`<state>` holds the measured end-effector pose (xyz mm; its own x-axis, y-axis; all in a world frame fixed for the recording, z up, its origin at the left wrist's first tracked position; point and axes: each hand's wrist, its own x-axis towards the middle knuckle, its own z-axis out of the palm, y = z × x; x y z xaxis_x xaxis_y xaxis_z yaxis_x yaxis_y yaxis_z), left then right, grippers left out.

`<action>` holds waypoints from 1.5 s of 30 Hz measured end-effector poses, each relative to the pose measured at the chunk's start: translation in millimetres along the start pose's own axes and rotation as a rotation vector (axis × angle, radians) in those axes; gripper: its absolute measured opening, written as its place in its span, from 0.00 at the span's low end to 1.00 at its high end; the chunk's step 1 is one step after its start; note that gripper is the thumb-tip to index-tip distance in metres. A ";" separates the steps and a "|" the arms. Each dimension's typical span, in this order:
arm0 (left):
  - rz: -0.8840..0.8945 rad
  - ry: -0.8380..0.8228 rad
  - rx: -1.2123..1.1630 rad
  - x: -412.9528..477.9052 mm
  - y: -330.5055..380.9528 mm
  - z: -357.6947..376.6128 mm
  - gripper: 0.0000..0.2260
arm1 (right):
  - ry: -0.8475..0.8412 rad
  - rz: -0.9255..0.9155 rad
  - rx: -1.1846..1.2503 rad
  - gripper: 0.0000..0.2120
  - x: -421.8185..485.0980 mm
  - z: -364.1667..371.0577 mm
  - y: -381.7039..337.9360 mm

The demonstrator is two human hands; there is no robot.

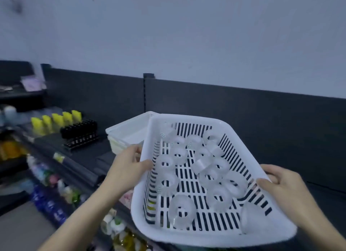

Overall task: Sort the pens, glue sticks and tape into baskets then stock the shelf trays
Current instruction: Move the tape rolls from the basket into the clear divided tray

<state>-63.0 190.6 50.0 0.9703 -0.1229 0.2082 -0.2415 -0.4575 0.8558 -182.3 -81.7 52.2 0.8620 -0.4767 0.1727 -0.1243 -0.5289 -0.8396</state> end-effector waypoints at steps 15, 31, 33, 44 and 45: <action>-0.283 0.460 0.070 -68.5 -133.0 -261.4 0.21 | -0.527 -0.348 0.036 0.16 -10.0 252.1 -170.2; -0.440 0.635 0.057 -37.3 -323.7 -522.1 0.05 | -0.701 -0.508 0.033 0.12 -41.8 577.0 -335.5; -0.457 0.634 0.067 -17.9 -348.4 -544.9 0.04 | -0.708 -0.521 0.034 0.12 -32.2 617.5 -350.6; -0.455 0.638 0.124 140.2 -459.2 -682.7 0.04 | -0.711 -0.524 0.128 0.11 56.5 836.1 -451.9; -0.452 0.641 0.119 153.0 -467.7 -694.3 0.04 | -0.707 -0.528 0.130 0.12 63.4 853.3 -460.8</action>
<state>205.3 997.2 10.4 0.7826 0.6117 0.1155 0.2133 -0.4378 0.8734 349.0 730.9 10.5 0.8978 0.3745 0.2316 0.3950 -0.4523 -0.7996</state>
